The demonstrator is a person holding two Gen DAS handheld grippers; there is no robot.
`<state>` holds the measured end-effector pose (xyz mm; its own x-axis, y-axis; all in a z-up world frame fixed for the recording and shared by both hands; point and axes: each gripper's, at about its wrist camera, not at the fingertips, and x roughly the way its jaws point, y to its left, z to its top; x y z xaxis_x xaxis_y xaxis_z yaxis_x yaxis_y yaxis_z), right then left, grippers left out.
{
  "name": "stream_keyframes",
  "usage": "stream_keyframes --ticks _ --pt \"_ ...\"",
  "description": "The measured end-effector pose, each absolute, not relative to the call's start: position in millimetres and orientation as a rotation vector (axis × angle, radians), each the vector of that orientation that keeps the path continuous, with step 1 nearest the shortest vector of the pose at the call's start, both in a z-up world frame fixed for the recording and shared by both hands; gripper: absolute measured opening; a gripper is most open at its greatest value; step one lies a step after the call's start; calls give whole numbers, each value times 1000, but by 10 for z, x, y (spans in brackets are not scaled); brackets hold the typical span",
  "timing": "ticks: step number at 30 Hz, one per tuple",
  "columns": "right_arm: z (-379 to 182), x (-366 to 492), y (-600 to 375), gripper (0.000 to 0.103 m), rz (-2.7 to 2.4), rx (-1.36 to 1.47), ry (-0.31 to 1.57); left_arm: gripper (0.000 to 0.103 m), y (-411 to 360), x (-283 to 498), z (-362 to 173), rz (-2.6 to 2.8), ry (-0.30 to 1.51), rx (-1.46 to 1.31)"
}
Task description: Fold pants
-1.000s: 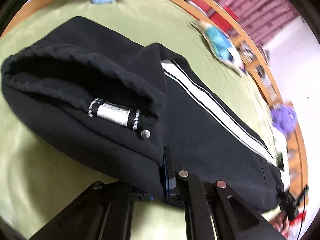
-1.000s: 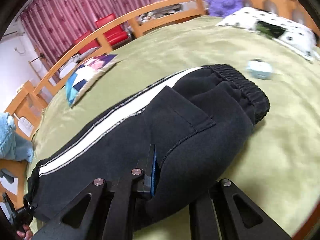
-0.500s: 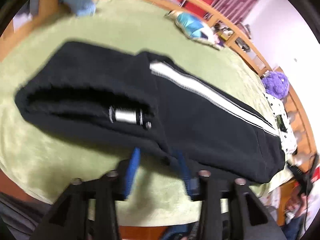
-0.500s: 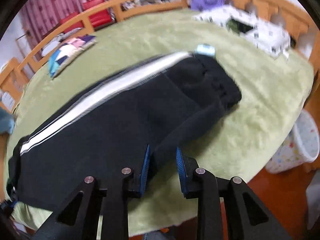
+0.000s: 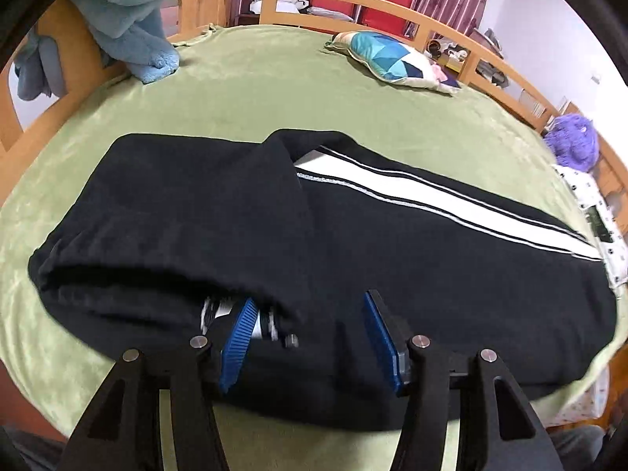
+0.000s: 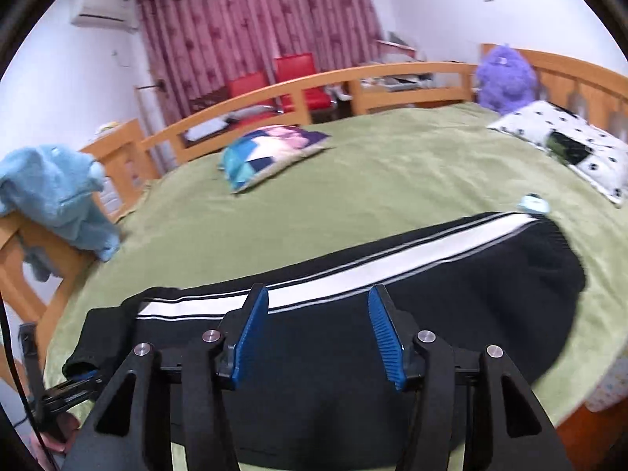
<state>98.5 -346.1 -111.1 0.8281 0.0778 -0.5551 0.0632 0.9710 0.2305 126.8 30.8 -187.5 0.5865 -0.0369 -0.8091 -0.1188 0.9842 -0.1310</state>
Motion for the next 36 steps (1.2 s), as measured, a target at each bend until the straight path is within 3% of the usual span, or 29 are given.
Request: stream_keyframes --ticks 1,3,5,14,19,22,24,25,36 --pt "-1189 1003 -3431 52 6 237 603 51 313 1300 -1892 67 943 -156" --pt "-1353 1110 -3420 52 -1 223 678 23 384 1347 -1863 98 920 -128" --pt "-1425 1135 -3439 52 26 257 696 11 572 1432 -1761 67 907 -192" --pt "-1499 1304 -3467 52 18 278 706 8 1329 1978 -1164 249 778 -110" --pt "-1541 1384 -3364 52 8 247 723 16 1640 2178 -1341 284 828 -154" --pt "-1624 1467 -3273 52 7 225 754 31 1786 2211 -1354 305 856 -169" --pt "-1674 1506 -3212 52 6 210 768 61 1892 2175 -1310 329 823 -182" --pt "-1696 1528 -3176 52 6 203 775 65 1947 2130 -1285 344 797 -192" --pt "-1796 1618 -2872 52 42 194 814 65 1992 1686 -1338 196 815 -286"
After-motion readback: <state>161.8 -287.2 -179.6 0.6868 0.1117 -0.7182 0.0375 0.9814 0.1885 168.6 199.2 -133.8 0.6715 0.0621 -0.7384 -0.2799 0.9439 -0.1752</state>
